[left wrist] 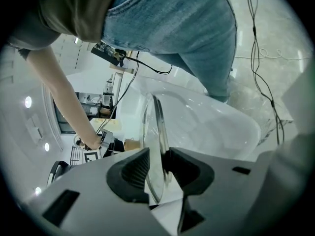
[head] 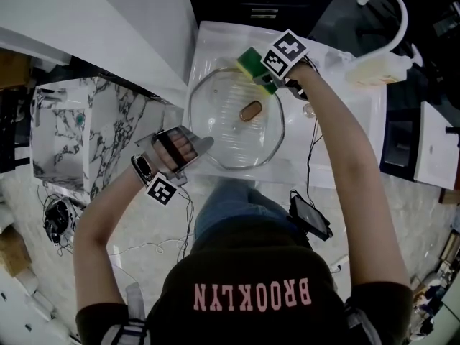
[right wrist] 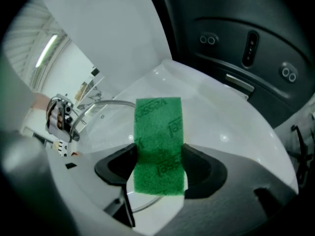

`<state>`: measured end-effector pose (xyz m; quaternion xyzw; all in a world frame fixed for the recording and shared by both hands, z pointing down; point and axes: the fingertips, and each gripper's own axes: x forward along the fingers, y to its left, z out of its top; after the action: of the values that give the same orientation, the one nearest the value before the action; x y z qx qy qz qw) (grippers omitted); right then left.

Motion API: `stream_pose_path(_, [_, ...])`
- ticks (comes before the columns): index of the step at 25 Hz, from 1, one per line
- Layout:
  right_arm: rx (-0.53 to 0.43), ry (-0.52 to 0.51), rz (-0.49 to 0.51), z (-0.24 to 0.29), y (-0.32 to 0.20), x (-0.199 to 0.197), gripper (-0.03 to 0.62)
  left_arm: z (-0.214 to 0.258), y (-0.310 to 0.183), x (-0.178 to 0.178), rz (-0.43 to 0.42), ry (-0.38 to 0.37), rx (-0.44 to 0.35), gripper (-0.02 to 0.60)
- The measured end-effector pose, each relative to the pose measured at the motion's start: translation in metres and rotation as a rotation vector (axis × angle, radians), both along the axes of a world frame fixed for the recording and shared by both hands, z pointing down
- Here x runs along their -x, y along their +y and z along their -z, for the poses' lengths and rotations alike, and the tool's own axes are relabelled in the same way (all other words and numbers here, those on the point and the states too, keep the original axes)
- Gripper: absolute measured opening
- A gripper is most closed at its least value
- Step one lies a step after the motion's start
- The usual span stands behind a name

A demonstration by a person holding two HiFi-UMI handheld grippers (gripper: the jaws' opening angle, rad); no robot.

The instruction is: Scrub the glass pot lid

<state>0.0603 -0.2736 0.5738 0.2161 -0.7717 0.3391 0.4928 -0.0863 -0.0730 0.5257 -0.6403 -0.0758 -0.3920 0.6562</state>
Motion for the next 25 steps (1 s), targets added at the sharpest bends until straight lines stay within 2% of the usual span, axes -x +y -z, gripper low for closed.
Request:
stream_pose_path(2, [-0.043, -0.072, 0.041, 0.012, -0.003, 0.009, 0.278, -0.001, 0.001, 0.004, -0.003, -0.006, -0.002, 0.117])
stream_pose_path(4, [-0.018, -0.166, 0.04, 0.025, 0.0, 0.024, 0.278, -0.003, 0.002, 0.006, 0.0, -0.008, 0.0, 0.12])
stream_pose_path(9, [0.123, -0.302, -0.118, 0.043, 0.004, 0.067, 0.278, -0.002, 0.002, 0.005, 0.005, -0.009, -0.007, 0.12])
stream_pose_path(11, [0.196, -0.293, -0.191, 0.041, 0.008, 0.078, 0.278, -0.002, 0.001, 0.005, 0.006, -0.013, -0.008, 0.12])
stream_pose_path(14, [0.277, -0.207, -0.239, 0.025, 0.017, 0.08, 0.278, -0.001, 0.002, 0.005, 0.018, -0.014, 0.005, 0.12])
stream_pose_path(17, [0.296, -0.162, -0.243, 0.014, 0.022, 0.076, 0.278, -0.003, 0.004, 0.004, 0.031, -0.014, 0.023, 0.121])
stream_pose_path(21, [0.3, -0.117, -0.195, 0.009, 0.03, 0.067, 0.278, -0.005, 0.003, 0.005, 0.046, -0.011, 0.019, 0.121])
stream_pose_path(25, [0.32, -0.122, -0.215, 0.003, 0.037, 0.051, 0.278, -0.006, 0.002, 0.005, 0.046, -0.012, 0.02, 0.121])
